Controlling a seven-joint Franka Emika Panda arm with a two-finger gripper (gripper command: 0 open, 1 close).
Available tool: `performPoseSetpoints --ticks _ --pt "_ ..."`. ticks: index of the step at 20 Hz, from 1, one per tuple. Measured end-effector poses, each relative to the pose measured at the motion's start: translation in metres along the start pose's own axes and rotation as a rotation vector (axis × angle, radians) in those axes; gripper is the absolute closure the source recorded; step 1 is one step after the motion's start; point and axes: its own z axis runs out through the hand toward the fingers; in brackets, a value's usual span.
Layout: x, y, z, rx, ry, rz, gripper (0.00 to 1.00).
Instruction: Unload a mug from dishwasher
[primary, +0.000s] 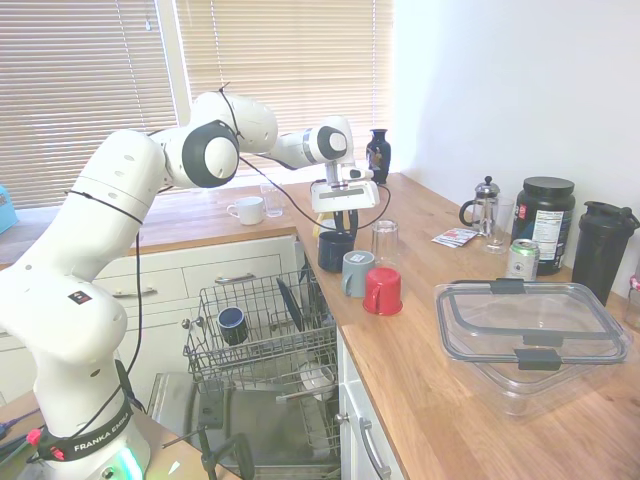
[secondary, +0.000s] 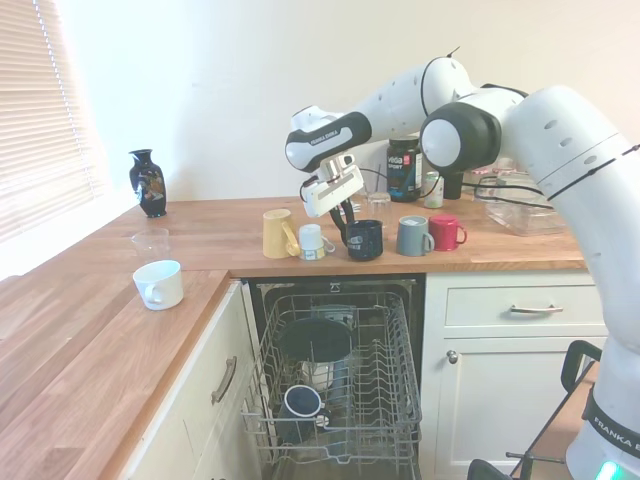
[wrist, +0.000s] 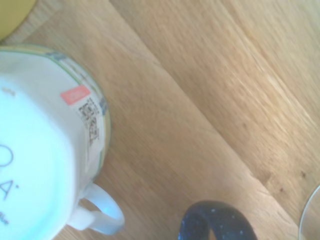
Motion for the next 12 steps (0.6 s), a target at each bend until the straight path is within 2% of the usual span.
performPoseSetpoints --ticks 7,8,12 --pt "0.006 0.005 -0.010 0.015 0.017 0.028 1.00" --pt "0.007 0.005 -0.011 0.017 0.015 0.030 0.00" --pt "0.007 0.002 -0.011 0.020 0.004 0.031 0.00"
